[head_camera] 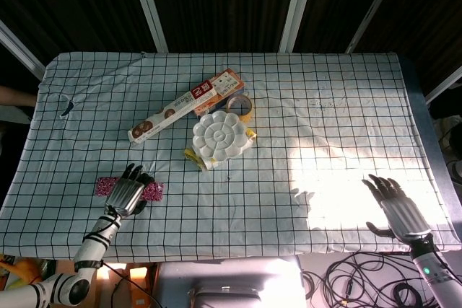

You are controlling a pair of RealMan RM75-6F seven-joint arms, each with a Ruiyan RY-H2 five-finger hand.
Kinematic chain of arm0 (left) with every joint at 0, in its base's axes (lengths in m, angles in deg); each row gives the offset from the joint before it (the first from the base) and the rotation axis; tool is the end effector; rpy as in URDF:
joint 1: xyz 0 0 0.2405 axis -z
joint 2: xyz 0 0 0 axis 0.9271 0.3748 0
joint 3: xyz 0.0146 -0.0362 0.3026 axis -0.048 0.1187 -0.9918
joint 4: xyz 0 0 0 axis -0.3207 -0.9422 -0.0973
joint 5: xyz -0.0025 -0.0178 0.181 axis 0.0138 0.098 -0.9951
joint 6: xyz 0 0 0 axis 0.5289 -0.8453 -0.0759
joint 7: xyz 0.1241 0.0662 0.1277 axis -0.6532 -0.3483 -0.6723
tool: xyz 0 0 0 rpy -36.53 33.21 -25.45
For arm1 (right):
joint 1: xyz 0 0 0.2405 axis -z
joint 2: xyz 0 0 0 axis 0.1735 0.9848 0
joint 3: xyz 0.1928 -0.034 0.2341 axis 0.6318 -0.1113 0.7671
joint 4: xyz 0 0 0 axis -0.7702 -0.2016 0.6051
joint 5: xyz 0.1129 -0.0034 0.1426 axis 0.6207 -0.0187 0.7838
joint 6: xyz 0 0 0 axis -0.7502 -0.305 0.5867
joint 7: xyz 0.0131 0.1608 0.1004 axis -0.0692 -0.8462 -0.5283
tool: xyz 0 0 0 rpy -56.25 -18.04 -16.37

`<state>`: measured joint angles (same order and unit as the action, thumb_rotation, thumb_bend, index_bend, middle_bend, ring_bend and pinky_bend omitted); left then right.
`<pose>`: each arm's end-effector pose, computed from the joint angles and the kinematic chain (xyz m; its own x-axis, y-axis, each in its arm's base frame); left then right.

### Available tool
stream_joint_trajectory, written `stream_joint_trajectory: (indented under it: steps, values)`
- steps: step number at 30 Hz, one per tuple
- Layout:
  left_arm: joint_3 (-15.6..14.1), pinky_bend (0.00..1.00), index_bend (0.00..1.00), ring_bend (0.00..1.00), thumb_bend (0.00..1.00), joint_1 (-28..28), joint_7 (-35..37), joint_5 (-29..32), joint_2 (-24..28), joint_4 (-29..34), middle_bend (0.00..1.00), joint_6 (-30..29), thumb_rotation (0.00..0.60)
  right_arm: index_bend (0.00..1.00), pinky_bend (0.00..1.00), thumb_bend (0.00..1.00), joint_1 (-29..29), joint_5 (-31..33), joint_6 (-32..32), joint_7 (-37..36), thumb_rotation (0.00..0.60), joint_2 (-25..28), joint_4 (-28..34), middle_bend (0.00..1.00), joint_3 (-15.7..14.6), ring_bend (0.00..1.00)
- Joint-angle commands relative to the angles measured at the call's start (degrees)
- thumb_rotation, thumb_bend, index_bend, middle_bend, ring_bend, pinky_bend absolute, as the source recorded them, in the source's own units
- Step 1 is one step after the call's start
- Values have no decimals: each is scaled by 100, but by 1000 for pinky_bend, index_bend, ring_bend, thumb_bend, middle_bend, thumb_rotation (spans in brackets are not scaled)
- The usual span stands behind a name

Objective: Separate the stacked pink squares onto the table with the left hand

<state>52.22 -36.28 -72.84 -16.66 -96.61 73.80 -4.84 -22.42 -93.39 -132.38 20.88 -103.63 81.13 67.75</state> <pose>-0.2826 0.3607 -0.0145 0.6161 0.3177 0.7208 0.7866 -0.2956 -0.5421 -0.3644 -0.2483 0.1538 0.4546 -0.3163 0.8327 -0.8899 -0.1208 0.4399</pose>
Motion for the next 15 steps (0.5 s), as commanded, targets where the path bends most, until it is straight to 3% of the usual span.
stream_joint_trajectory:
  steps: [1,7,15]
  values:
    - [-3,0,289,83,315,4,-7,8,-8,-5,346,8,600,0,0,194,1,0,-3,4,600,1,3,0,1,0]
    - [-5,0,292,106,318,15,-16,-39,-8,9,381,-24,600,0,0,194,2,11,-1,2,600,-6,-9,0,7,0]
    - [-19,0,422,214,314,-2,14,-140,-11,-24,571,-111,600,0,0,194,6,-1,-10,-14,600,-5,-22,0,4,0]
